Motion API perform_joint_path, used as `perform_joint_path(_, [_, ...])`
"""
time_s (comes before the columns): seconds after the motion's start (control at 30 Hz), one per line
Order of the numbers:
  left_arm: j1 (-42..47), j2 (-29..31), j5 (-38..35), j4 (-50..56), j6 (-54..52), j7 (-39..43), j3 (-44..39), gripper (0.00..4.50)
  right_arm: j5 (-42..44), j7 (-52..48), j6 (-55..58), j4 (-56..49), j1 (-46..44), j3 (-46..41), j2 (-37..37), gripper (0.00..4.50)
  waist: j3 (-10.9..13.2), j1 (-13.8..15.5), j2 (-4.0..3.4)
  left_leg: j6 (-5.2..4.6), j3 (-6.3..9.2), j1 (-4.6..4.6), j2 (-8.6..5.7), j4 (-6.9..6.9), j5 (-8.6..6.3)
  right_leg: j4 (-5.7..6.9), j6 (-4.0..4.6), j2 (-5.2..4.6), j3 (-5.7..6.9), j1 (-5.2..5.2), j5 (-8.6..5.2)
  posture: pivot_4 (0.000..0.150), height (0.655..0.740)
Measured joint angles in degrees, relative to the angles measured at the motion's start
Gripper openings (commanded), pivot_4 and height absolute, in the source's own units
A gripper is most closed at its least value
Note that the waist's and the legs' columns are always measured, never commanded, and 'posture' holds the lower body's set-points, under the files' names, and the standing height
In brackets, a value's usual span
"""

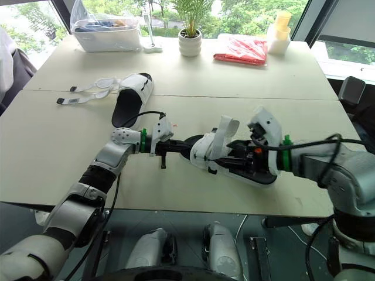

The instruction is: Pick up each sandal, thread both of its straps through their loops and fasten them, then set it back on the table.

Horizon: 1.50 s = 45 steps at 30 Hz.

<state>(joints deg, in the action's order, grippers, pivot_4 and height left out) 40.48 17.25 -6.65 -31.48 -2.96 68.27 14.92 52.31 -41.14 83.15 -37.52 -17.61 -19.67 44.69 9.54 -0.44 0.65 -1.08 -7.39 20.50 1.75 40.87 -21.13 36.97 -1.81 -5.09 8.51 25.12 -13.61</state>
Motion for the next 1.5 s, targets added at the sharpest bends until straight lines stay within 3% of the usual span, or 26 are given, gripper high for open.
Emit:
perform_joint_path(0.07, [0.05,-0.02,0.01,-0.12,0.05,0.08,0.0,0.0,4.59,2.41,3.67,-3.53,4.65,-4.34,-3.64,3.47,0.0,0.01,0.0,0.0,0.02,0.0,0.0,-0.01,-0.01,0.0,0.0,-0.01,0.0,-0.01,0.0,0.15,0.7288])
perform_joint_path(0.2, [0.21,-0.04,0.04,-0.62,0.23,0.21,-0.06,0.0,6.62,9.74,5.74,-5.82,10.93,-5.07,-12.43,3.47,-0.02,-0.13,-0.03,0.0,0.01,-0.01,-0.03,-0.01,-0.01,0.02,0.0,-0.03,-0.02,-0.01,0.0,0.15,0.7288])
perform_joint_path(0.53, [0.82,-0.58,0.36,-1.69,0.67,0.38,-0.04,0.0,2.58,24.26,4.01,4.69,6.65,-2.78,-27.34,3.47,-0.03,-0.15,-0.03,-0.01,-0.01,0.0,-0.09,0.03,0.0,0.07,0.0,-0.01,-0.02,-0.01,0.0,0.15,0.7288])
perform_joint_path(0.63, [0.84,-0.59,0.36,-1.79,0.88,0.42,-0.05,0.0,2.73,26.55,4.03,5.3,5.6,-3.23,-28.97,2.62,-0.03,-0.18,-0.04,-0.01,-0.01,0.0,-0.08,0.01,0.0,0.07,-0.01,-0.01,-0.02,0.0,0.0,0.15,0.7288])
perform_joint_path(0.77, [0.86,-0.58,0.36,-2.11,1.11,0.45,-0.1,0.0,2.75,28.9,3.39,6.12,4.9,-3.76,-31.06,0.63,-0.03,-0.2,-0.04,-0.01,-0.02,0.0,-0.08,0.01,0.0,0.07,-0.01,-0.01,-0.02,-0.01,0.0,0.15,0.7288])
perform_joint_path(0.8, [0.9,-0.61,0.36,-2.12,1.13,0.45,-0.1,0.0,2.81,29.14,3.19,6.34,4.79,-3.81,-31.06,0.14,-0.03,-0.2,-0.04,-0.01,-0.01,0.0,-0.08,0.01,0.0,0.08,-0.01,0.0,-0.02,-0.01,0.0,0.15,0.7288])
perform_joint_path(0.83, [0.9,-0.63,0.35,-2.13,1.15,0.46,-0.1,0.0,2.8,29.27,3.05,6.4,4.82,-3.83,-30.91,0.06,-0.03,-0.2,-0.04,-0.01,-0.02,0.01,-0.08,0.01,0.0,0.07,-0.01,0.0,-0.02,0.0,0.0,0.15,0.7288])
perform_joint_path(1.07, [0.98,-1.15,0.36,-2.16,1.15,0.41,-0.06,0.0,4.78,26.3,2.56,5.69,8.15,-2.6,-25.52,0.06,-0.03,-0.04,-0.04,-0.05,0.0,0.04,-0.09,0.0,-0.02,0.03,-0.01,0.0,-0.01,0.0,0.0,0.15,0.7288])
perform_joint_path(1.23, [1.1,-1.3,0.44,-2.31,1.12,0.42,-0.04,0.0,4.74,19.84,-1.51,-0.87,20.58,1.89,-15.69,0.06,-0.03,0.01,-0.03,-0.11,0.01,0.04,-0.09,-0.04,-0.06,-0.04,-0.04,0.02,-0.02,-0.02,-0.02,0.15,0.7288])
perform_joint_path(1.5, [1.37,-1.71,0.78,-2.71,1.17,0.36,-0.02,0.0,5.52,16.03,-9.7,-9.11,32.83,3.47,-11.72,0.06,-0.03,0.07,-0.02,-0.12,0.03,-0.02,-0.08,-0.02,-0.07,-0.04,-0.07,0.01,-0.04,-0.07,-0.03,0.15,0.7288])
